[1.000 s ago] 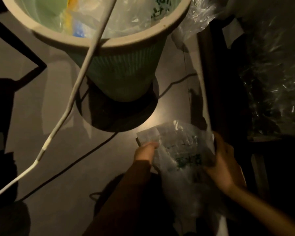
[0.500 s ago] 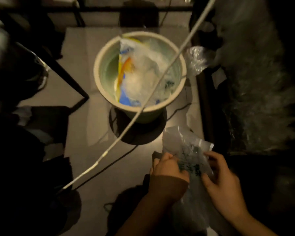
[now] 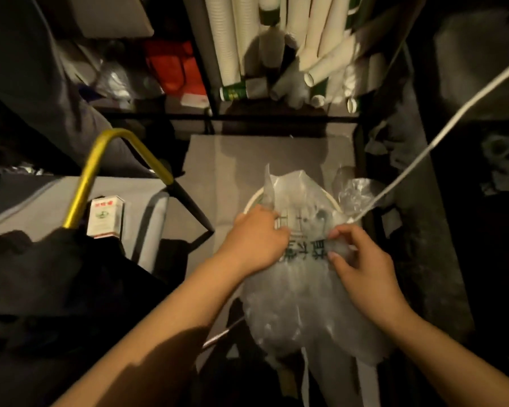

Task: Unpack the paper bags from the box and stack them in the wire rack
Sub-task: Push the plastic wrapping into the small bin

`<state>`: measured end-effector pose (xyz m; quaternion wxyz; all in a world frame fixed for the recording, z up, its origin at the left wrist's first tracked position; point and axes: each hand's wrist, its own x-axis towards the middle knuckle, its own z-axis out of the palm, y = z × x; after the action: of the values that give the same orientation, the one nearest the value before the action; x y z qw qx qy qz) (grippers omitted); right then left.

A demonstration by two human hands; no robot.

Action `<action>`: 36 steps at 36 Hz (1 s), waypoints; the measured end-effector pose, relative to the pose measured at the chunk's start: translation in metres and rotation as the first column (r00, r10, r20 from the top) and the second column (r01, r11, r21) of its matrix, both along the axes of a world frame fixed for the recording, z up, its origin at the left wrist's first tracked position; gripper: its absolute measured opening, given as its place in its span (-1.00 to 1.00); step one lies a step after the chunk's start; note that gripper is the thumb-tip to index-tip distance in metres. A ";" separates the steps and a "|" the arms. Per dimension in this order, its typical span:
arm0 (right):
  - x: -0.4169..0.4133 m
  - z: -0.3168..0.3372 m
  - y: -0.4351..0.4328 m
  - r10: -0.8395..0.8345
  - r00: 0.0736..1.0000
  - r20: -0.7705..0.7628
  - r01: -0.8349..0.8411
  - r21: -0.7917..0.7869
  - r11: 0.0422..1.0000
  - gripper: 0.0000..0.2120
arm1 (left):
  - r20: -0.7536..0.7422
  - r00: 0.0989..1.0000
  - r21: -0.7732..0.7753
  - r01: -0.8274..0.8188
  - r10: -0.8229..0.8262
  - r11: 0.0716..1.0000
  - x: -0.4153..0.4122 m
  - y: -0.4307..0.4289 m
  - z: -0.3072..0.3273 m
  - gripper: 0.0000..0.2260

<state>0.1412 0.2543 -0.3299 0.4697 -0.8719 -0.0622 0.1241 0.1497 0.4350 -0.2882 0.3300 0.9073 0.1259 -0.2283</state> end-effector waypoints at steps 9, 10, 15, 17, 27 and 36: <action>0.059 -0.014 0.042 -0.076 0.993 -0.085 0.074 -0.026 0.997 -0.62 | -0.108 0.994 -0.019 0.023 -0.025 1.000 0.065 0.020 -0.020 -0.52; 0.062 -0.017 0.043 -0.078 0.993 -0.091 0.075 -0.038 0.996 -0.60 | -0.126 0.992 -0.027 0.024 -0.027 0.999 0.068 0.019 -0.026 -0.50; 0.070 -0.043 0.038 -0.060 0.977 -0.206 0.042 -0.089 0.995 -0.49 | -0.227 0.973 -0.056 0.036 -0.048 0.998 0.073 0.017 -0.053 -0.41; 0.070 -0.050 0.035 -0.044 0.969 -0.243 0.017 -0.110 0.994 -0.47 | -0.283 0.952 -0.001 0.121 -0.117 0.993 0.068 0.015 -0.061 -0.36; 0.060 -0.051 0.022 -0.029 0.970 -0.242 -0.011 -0.161 0.987 -0.56 | -0.354 0.906 0.028 0.256 -0.230 0.966 0.042 0.008 -0.073 -0.39; 0.057 0.007 0.018 0.070 0.998 0.000 -0.068 -0.248 0.966 -0.65 | -0.088 0.983 0.195 0.174 -0.159 0.965 0.029 -0.011 -0.012 -0.47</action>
<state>0.1982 0.2723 -0.3233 0.3521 -0.9216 -0.0786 0.1432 0.1791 0.4236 -0.3005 0.2112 0.9346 0.0835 -0.2738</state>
